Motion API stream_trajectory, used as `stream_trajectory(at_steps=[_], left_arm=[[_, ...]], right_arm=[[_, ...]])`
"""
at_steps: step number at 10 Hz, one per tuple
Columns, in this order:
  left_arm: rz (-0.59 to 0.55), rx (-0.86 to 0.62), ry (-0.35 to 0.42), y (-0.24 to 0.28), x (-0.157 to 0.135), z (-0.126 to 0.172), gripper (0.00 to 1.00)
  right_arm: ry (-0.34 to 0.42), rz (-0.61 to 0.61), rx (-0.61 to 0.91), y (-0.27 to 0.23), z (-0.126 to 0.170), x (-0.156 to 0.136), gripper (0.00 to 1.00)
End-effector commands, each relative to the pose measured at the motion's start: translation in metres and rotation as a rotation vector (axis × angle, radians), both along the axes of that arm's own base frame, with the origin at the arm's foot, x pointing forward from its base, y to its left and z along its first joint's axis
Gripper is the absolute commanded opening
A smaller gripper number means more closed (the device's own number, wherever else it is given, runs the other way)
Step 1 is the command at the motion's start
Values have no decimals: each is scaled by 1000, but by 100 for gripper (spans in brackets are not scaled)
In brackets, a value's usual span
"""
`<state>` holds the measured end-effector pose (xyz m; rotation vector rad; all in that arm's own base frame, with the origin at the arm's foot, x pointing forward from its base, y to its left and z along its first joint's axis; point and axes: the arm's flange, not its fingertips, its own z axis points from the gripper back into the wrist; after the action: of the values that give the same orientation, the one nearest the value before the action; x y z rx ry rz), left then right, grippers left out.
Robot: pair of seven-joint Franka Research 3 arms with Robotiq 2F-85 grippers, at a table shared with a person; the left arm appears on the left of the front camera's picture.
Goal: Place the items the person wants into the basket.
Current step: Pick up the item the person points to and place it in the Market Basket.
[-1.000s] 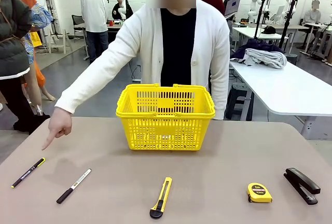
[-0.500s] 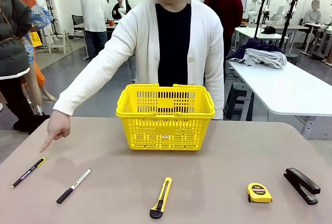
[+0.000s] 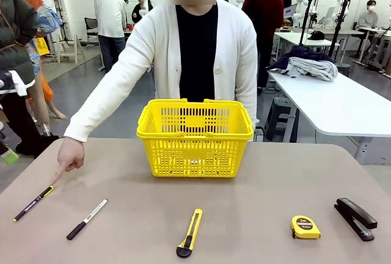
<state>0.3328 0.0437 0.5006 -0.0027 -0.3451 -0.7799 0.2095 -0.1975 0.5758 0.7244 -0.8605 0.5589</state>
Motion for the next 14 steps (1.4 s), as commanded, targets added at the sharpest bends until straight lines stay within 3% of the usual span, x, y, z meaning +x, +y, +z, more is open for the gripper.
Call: stream_trajectory(at_steps=[1,4,9,11,12,14], left_arm=[[58,10,21,8,11,-46,100],[85,52,90,19,24,-92,100],[67,42,176,12,26,-133,100],[75,26,166,11,27,-133,100],[42,45,195,19,54,-115,100],[42,45,195,19,54,-115,100]], right_arm=[[-14,7,13,0,1,1,100],[-14,7,13,0,1,1,100],[-14,7,13,0,1,1,100],[-14,7,13,0,1,1,100],[-14,7,13,0,1,1,100],[-14,7,13,0,1,1,100]])
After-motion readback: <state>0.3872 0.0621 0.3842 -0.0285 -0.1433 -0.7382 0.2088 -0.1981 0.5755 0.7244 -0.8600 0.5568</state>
